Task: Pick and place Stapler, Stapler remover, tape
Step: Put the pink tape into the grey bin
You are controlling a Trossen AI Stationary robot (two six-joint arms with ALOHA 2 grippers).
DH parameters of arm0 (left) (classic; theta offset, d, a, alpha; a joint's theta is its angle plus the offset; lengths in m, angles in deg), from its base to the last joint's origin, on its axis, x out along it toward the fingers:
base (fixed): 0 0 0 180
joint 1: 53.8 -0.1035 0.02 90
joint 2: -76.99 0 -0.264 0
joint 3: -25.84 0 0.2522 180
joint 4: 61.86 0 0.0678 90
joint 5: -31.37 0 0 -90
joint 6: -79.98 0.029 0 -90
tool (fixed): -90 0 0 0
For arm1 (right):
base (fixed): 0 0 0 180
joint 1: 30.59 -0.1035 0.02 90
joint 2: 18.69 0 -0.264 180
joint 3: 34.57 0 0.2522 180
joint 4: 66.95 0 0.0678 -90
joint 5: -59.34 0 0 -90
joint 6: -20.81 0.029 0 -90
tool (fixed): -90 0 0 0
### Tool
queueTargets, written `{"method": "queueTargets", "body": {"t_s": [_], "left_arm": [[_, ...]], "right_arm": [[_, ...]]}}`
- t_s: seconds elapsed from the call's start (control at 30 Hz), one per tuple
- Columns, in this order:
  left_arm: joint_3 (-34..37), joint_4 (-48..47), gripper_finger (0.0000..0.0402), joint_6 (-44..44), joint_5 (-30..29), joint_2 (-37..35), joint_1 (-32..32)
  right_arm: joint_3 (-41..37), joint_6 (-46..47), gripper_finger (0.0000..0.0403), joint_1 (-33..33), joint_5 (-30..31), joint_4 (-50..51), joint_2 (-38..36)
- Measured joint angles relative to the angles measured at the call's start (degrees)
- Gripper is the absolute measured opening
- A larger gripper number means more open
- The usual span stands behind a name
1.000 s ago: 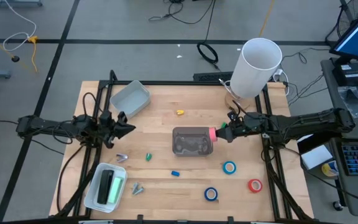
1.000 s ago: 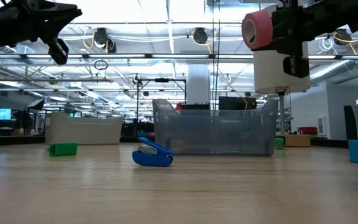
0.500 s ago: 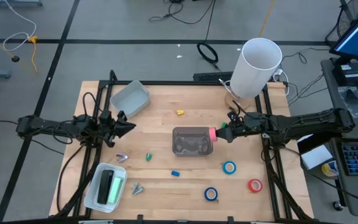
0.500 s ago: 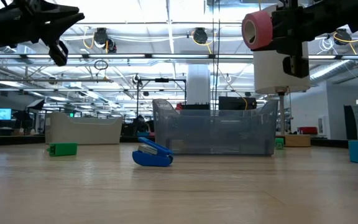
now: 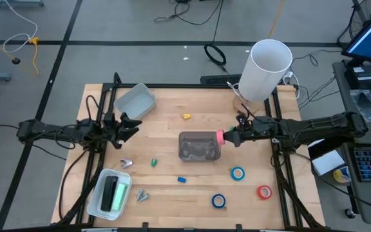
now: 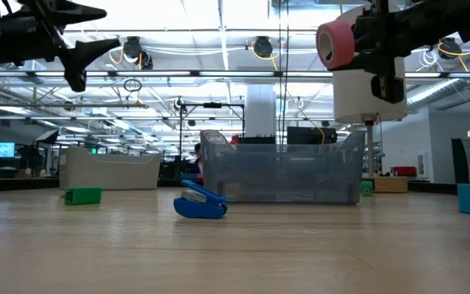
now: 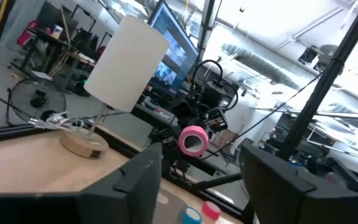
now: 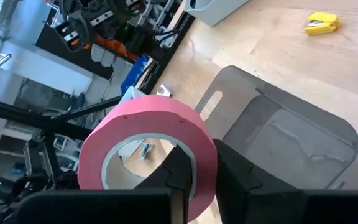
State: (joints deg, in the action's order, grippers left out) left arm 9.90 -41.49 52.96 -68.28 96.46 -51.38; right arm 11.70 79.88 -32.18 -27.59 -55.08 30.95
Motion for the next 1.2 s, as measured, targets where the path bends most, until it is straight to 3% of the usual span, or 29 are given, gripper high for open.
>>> {"method": "queueTargets", "body": {"t_s": [0.17,0.33,0.43,0.6,0.77,1.03,1.2], "left_arm": [[0.0,0.0,0.024,-0.6,-1.0,0.0,0.0],[0.0,0.0,0.0241,-3.2,-9.0,0.0,0.0],[0.0,0.0,0.0241,-5.3,-12.3,0.0,0.0],[-2.0,-0.2,0.0241,-5.3,-12.9,2.6,0.0],[-8.9,-1.7,0.0241,-0.4,-12.9,9.8,0.0],[-24.8,-17.4,0.0241,5.5,-12.9,26.1,0.0],[-32.3,-19.3,0.0241,8.3,-12.7,36.3,0.0]], "right_arm": [[0.0,-0.4,0.0033,0.0,0.0,0.0,0.0],[0.0,-0.3,0.0033,0.0,0.1,-1.4,1.8],[0.0,-0.4,0.0033,0.0,-0.1,-5.9,4.7],[0.0,-1.3,0.0033,0.0,-0.2,-16.6,10.6],[0.0,-1.5,0.0033,0.0,-0.3,-24.6,15.1],[0.0,-1.7,0.0033,0.0,-0.3,-30.4,18.6],[0.0,-1.7,0.0033,0.0,-0.3,-31.6,19.3]]}}
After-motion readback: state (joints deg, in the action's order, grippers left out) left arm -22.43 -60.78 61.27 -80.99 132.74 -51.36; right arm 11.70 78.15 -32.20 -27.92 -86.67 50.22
